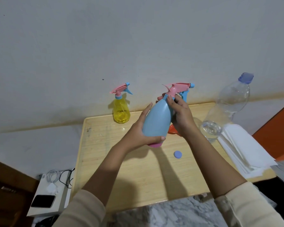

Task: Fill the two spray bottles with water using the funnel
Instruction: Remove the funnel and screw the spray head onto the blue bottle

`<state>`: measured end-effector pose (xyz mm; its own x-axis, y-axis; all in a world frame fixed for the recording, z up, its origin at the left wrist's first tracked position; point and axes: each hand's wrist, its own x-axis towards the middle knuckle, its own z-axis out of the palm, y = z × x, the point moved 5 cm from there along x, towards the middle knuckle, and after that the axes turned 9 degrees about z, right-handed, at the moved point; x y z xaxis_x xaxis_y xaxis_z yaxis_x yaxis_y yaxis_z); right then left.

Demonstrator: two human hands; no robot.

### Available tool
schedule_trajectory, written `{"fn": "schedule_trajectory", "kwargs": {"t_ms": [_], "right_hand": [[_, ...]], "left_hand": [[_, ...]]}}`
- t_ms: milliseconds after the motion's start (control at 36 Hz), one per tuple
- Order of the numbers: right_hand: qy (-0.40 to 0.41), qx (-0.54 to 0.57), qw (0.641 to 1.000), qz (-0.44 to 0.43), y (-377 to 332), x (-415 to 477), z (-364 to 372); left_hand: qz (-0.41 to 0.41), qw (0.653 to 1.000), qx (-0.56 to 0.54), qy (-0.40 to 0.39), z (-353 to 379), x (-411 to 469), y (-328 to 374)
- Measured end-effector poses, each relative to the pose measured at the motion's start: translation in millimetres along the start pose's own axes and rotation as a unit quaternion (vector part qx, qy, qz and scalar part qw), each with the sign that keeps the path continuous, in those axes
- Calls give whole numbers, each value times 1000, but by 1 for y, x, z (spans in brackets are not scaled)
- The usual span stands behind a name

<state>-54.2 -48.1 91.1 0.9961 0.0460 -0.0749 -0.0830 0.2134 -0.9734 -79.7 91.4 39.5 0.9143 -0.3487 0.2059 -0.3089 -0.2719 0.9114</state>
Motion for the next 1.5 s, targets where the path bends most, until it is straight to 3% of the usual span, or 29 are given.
{"fn": "schedule_trajectory", "kwargs": {"t_ms": [111,306,417,472,611,694,833,1111,1222,1333,1500], "right_hand": [[22,-26,999,12,-2,5,-3],[162,-75,984,8,10,6,3],[191,-83,978,-13,10,3,5],[161,-62,985,-11,9,1,3],[-8,5,1000,13,5,-4,7],[9,-71,997,0,2,-7,14],[76,-185,980,-2,13,-9,15],[73,-198,977,-34,20,-38,7],[42,-222,973,-50,16,-49,7],[8,-228,972,-51,13,-63,1],[-131,-136,982,6,11,-82,-6]], "left_hand": [[-14,1000,18,-10,5,1,3],[-16,961,254,110,25,-7,5],[-17,969,221,111,29,-11,-1],[-9,981,171,87,21,-12,-3],[-20,999,13,37,3,-18,-3],[-26,999,4,44,4,-20,-1],[-55,989,87,110,21,-35,0],[-77,956,221,176,54,-71,19],[-95,943,227,222,73,-85,28],[-82,958,157,224,80,-99,30],[-49,971,70,223,73,-119,41]]}}
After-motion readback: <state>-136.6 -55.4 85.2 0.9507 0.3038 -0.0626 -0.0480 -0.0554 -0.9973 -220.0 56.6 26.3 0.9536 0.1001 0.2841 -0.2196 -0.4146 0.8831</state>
